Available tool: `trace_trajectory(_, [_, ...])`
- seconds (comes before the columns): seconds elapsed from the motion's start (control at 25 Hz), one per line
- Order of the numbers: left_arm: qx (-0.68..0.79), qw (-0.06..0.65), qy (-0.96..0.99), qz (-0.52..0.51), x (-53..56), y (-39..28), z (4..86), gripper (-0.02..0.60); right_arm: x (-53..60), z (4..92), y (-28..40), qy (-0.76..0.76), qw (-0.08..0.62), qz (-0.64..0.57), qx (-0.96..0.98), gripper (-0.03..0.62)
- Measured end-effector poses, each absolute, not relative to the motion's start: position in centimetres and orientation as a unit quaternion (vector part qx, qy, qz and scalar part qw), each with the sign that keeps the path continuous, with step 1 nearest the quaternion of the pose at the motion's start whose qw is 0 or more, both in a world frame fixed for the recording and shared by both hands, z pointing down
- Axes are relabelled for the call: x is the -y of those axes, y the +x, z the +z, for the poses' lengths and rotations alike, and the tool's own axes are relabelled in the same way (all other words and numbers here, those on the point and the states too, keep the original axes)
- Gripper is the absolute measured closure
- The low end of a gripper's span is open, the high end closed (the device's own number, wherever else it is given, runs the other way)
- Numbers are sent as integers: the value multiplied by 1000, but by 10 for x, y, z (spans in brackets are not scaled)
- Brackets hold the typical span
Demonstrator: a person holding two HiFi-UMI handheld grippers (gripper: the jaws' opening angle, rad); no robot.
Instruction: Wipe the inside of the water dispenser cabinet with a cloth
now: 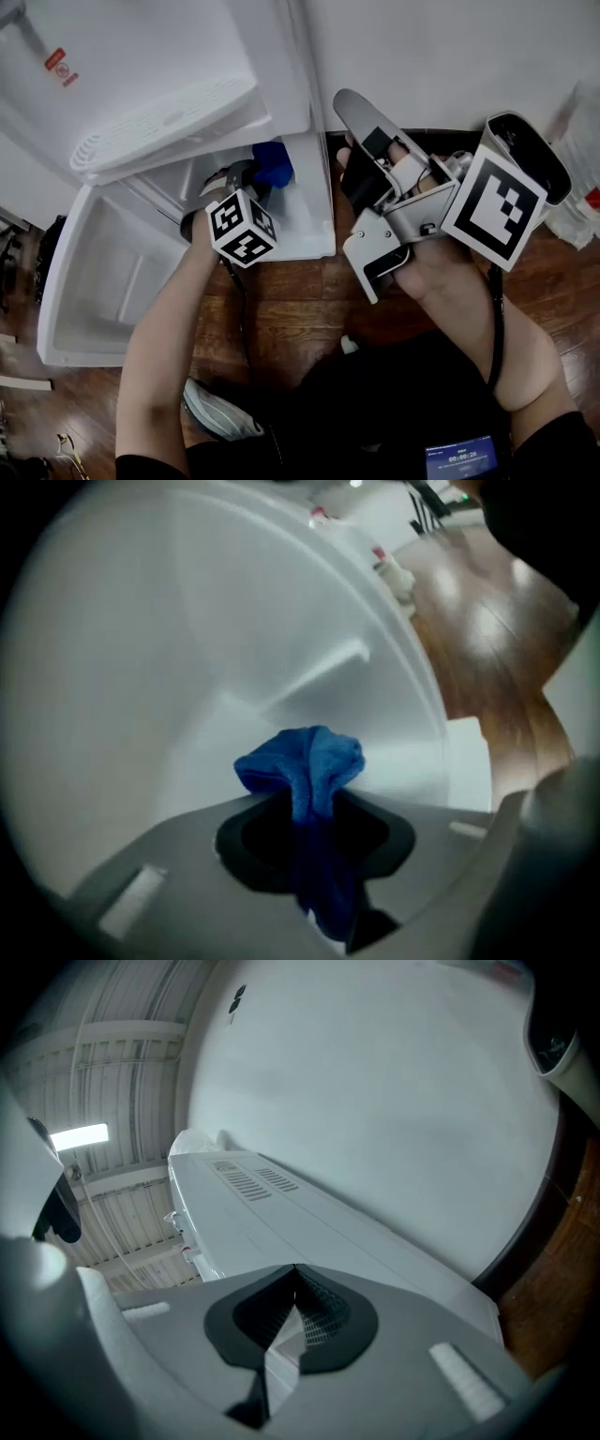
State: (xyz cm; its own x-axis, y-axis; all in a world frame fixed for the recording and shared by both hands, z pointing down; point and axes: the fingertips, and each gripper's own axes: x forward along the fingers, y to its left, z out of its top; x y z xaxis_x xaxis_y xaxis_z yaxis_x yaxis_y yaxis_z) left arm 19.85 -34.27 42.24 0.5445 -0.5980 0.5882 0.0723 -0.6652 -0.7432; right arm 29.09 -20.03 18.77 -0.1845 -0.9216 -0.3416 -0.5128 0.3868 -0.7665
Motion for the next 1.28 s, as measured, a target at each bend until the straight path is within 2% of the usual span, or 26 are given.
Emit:
trace_trajectory(0.16, [-100, 423, -733, -524, 356, 219, 470, 479, 201, 189, 295, -501, 407, -251, -722, 589])
trace_trajectory(0.48, [-44, 442, -713, -542, 334, 218, 500, 480, 203, 194, 297, -502, 400, -253, -724, 589])
trace_trajectory(0.84, [41, 391, -726, -565, 242, 165, 493, 479, 200, 185, 291, -502, 395, -239, -732, 589])
trace_trajectory(1.0, [-44, 396, -727, -560, 297, 175, 467, 477, 200, 184, 291, -499, 399, -240, -731, 589])
trace_trajectory(1.16, [-89, 458, -649, -601, 371, 189, 472, 476, 201, 186, 287, -490, 394, -248, -737, 589])
trace_trajectory(1.28, [-102, 469, -635, -606, 400, 190, 486, 474, 204, 192, 285, -487, 389, -254, -740, 589])
